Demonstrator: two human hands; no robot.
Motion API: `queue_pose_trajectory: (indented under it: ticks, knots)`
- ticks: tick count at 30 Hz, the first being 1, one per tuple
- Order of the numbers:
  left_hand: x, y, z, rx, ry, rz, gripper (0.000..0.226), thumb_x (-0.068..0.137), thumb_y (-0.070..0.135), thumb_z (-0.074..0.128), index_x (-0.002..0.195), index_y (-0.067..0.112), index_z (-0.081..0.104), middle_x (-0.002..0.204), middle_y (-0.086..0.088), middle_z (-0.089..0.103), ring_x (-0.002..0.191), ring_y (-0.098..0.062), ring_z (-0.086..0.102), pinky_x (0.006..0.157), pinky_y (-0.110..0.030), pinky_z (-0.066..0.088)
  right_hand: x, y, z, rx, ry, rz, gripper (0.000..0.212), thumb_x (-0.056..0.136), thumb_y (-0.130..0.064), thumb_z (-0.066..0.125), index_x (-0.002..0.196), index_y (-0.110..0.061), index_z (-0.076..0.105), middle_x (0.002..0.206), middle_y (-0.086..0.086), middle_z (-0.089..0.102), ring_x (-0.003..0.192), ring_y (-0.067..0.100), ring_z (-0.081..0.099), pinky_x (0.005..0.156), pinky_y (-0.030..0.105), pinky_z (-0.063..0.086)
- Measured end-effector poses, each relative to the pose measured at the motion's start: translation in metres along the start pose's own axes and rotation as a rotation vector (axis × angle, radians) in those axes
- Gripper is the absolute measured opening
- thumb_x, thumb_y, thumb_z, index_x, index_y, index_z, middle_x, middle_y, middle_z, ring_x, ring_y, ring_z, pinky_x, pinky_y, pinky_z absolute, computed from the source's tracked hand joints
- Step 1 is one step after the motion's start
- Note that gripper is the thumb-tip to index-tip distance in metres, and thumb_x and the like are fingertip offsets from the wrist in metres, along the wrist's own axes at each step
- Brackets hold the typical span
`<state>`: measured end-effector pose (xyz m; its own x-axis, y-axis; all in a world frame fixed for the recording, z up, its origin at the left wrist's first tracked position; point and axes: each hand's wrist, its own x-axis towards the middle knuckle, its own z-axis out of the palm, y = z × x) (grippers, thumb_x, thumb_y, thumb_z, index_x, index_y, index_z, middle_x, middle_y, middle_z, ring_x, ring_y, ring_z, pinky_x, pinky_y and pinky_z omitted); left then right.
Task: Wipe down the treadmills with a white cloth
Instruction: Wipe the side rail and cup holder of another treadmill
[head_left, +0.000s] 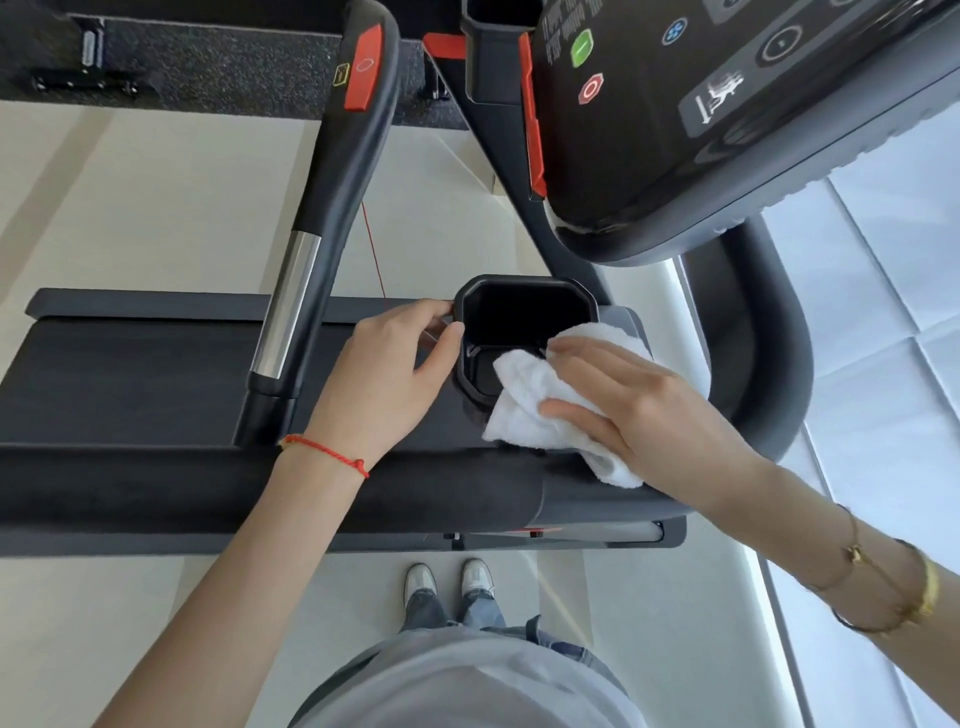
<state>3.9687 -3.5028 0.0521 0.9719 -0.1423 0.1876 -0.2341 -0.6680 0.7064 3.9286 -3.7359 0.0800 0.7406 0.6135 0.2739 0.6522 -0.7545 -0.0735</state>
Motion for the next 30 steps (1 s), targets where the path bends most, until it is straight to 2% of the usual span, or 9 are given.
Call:
queue_pose_trajectory:
  ticks: [3, 6, 8, 10, 12, 14, 21, 26, 30]
  knots:
    - [0.000, 0.001, 0.000, 0.008, 0.003, -0.001, 0.029, 0.097, 0.030, 0.052, 0.119, 0.016, 0.067, 0.103, 0.004, 0.072, 0.093, -0.009, 0.067, 0.087, -0.036, 0.055, -0.008, -0.008, 0.000, -0.032, 0.245, 0.206, 0.018, 0.092, -0.012, 0.064, 0.101, 0.004, 0.066, 0.108, 0.016, 0.068, 0.118, 0.024, 0.061, 0.095, 0.025, 0.045]
    - [0.000, 0.001, 0.001, 0.020, 0.005, 0.000, 0.029, 0.098, 0.030, 0.052, 0.119, 0.015, 0.066, 0.103, 0.003, 0.072, 0.092, -0.010, 0.067, 0.086, -0.036, 0.055, 0.000, -0.010, -0.004, -0.067, 0.377, 0.339, 0.029, 0.099, -0.024, 0.053, 0.100, 0.003, 0.064, 0.106, 0.016, 0.068, 0.111, 0.021, 0.056, 0.089, 0.022, 0.041]
    - [0.000, 0.002, 0.001, 0.025, 0.006, -0.004, 0.029, 0.098, 0.030, 0.051, 0.119, 0.016, 0.066, 0.102, 0.003, 0.072, 0.091, -0.010, 0.067, 0.086, -0.033, 0.055, 0.011, -0.010, -0.004, -0.042, 0.275, 0.416, 0.027, 0.097, -0.024, 0.056, 0.103, 0.002, 0.060, 0.105, 0.015, 0.065, 0.099, 0.027, 0.058, 0.078, 0.025, 0.038]
    - [-0.001, 0.002, 0.001, 0.024, 0.004, -0.002, 0.029, 0.097, 0.031, 0.051, 0.118, 0.016, 0.066, 0.101, 0.003, 0.072, 0.090, -0.009, 0.067, 0.085, -0.030, 0.055, 0.019, -0.009, 0.000, 0.128, 0.086, 0.566, 0.032, 0.099, -0.030, 0.052, 0.118, -0.004, 0.055, 0.118, 0.010, 0.060, 0.095, 0.031, 0.060, 0.072, 0.026, 0.034]
    - [0.000, 0.003, 0.001, 0.021, 0.001, -0.002, 0.029, 0.097, 0.030, 0.051, 0.117, 0.016, 0.066, 0.099, 0.004, 0.072, 0.089, -0.009, 0.066, 0.084, -0.030, 0.055, 0.020, -0.007, 0.006, 0.286, 0.000, 0.690, 0.043, 0.099, -0.038, 0.045, 0.133, -0.012, 0.046, 0.131, 0.006, 0.053, 0.102, 0.030, 0.059, 0.076, 0.026, 0.035]
    - [0.000, 0.003, 0.002, 0.025, 0.003, -0.002, 0.028, 0.098, 0.029, 0.052, 0.117, 0.015, 0.066, 0.099, 0.003, 0.072, 0.089, -0.011, 0.067, 0.085, -0.032, 0.056, 0.026, -0.006, 0.009, 0.289, -0.032, 0.718, 0.049, 0.100, -0.037, 0.044, 0.142, -0.012, 0.037, 0.142, 0.008, 0.047, 0.112, 0.031, 0.055, 0.082, 0.029, 0.035]
    - [0.000, 0.003, 0.002, 0.007, -0.012, -0.015, 0.027, 0.098, 0.029, 0.052, 0.117, 0.016, 0.066, 0.099, 0.005, 0.071, 0.090, -0.009, 0.066, 0.085, -0.034, 0.055, 0.053, 0.014, 0.013, 0.284, -0.010, 0.649, 0.049, 0.099, -0.026, 0.052, 0.144, -0.009, 0.040, 0.145, 0.008, 0.047, 0.125, 0.029, 0.049, 0.100, 0.033, 0.037]
    - [0.000, 0.002, 0.002, -0.001, -0.010, -0.032, 0.025, 0.098, 0.029, 0.053, 0.115, 0.017, 0.066, 0.099, 0.006, 0.071, 0.089, -0.009, 0.066, 0.085, -0.036, 0.055, 0.033, 0.017, 0.010, 0.354, -0.036, 0.546, 0.054, 0.097, -0.023, 0.055, 0.146, -0.009, 0.037, 0.153, 0.005, 0.037, 0.135, 0.020, 0.040, 0.103, 0.014, 0.025]
    - [0.000, 0.003, 0.002, -0.006, -0.016, -0.029, 0.026, 0.098, 0.028, 0.053, 0.116, 0.016, 0.065, 0.100, 0.004, 0.071, 0.090, -0.011, 0.066, 0.084, -0.038, 0.055, 0.060, 0.025, 0.008, 0.190, -0.189, 0.231, 0.053, 0.098, -0.017, 0.054, 0.146, -0.003, 0.037, 0.152, 0.011, 0.036, 0.143, 0.025, 0.032, 0.114, 0.034, 0.030]
